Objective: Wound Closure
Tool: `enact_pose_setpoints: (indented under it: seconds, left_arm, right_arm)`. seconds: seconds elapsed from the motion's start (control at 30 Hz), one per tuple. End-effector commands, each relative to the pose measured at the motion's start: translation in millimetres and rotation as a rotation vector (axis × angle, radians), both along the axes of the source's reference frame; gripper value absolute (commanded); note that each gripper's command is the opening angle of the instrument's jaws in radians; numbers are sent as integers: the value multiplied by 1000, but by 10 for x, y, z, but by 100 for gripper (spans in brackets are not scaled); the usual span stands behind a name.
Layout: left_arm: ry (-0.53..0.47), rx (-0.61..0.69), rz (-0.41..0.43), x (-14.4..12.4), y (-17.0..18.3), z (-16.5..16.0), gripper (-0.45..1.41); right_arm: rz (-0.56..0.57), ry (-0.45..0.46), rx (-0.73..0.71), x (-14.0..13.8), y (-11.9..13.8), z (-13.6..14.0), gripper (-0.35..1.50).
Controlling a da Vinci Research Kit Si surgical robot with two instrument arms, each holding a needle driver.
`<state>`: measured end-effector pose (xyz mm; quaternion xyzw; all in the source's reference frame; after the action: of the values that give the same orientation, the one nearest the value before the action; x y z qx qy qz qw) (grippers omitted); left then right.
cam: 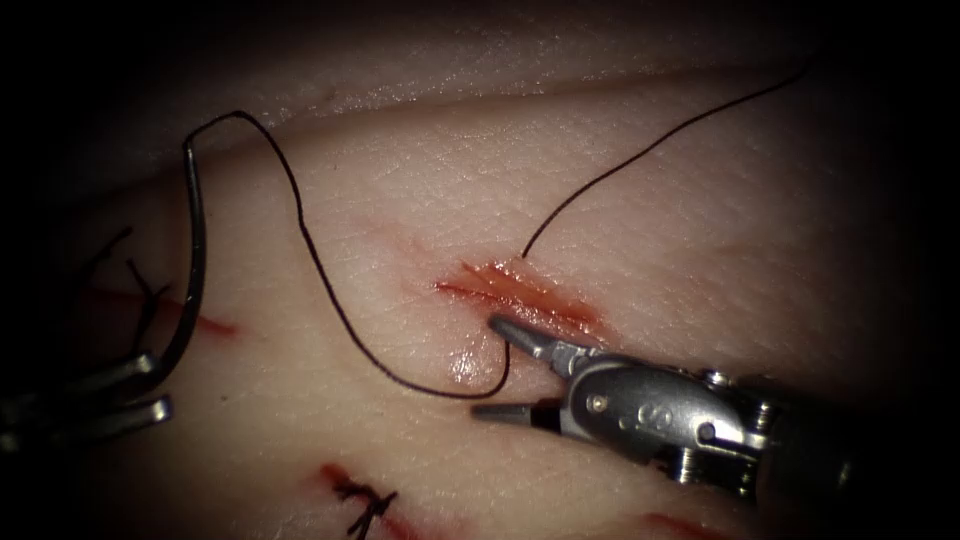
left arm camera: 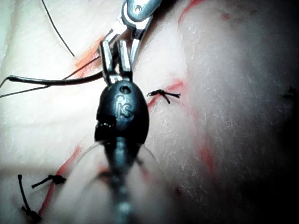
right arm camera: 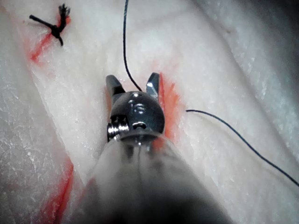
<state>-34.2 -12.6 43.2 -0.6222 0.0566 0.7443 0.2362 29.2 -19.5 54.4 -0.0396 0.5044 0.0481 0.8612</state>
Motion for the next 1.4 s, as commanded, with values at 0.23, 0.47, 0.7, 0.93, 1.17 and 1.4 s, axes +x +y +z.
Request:
enact_pose_setpoints:
  seconds: [0.23, 0.47, 0.7, 0.93, 1.17, 1.4]
  left_arm:
    - [0, -2, -1, -7, 0, 5, -45]
    - [5, -8, -6, -13, -4, 8, -45]
    - [5, -15, 1, -22, -8, 13, -45]
    - [-1, -15, 7, -18, -7, 12, -45]
    - [44, -8, -12, 19, 16, 17, -45]
    - [84, -10, -65, 42, 28, 24, -45]
  right_arm:
    - [-50, 5, 12, -6, -5, -6, -35]
    - [-94, 21, 19, -13, -55, -69, -35]
    - [-152, 97, 43, 13, -116, -132, -35]
    - [-128, 98, 61, 13, -89, -118, 88]
    - [-54, 143, 47, -35, -33, -101, 130]
    - [-49, 100, -7, -30, -10, -68, 128]
